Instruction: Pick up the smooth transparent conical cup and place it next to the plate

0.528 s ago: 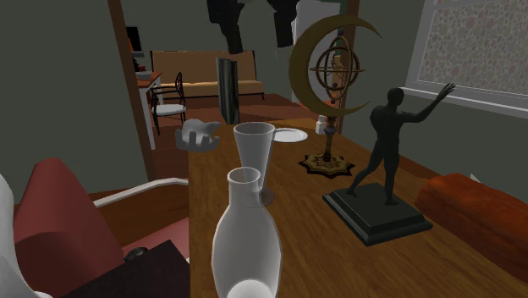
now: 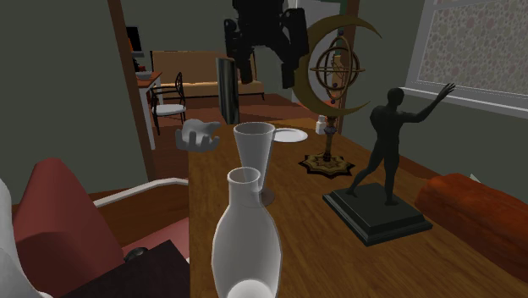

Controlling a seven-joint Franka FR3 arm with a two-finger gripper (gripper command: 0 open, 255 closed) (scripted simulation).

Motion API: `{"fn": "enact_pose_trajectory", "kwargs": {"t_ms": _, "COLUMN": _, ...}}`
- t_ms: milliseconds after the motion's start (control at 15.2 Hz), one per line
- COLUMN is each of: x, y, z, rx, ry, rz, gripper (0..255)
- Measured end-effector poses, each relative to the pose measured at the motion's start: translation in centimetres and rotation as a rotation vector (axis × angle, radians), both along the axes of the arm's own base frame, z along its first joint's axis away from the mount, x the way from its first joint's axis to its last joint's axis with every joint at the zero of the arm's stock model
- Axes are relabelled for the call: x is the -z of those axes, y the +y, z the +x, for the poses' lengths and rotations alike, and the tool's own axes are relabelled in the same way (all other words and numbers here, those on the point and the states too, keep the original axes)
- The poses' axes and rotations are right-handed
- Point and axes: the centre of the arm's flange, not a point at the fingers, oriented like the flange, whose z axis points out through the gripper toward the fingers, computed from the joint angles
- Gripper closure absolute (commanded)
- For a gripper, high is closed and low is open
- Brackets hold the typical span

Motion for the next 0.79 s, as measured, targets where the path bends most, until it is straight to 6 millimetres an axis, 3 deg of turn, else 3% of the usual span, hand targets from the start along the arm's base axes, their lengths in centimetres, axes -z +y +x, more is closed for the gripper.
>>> {"fn": "enact_pose_trajectory", "kwargs": {"t_ms": 792, "x": 10.4, "y": 5.7, "z": 9.0, "rx": -0.024, "ry": 0.010, "rz": 0.154, "gripper": 0}}
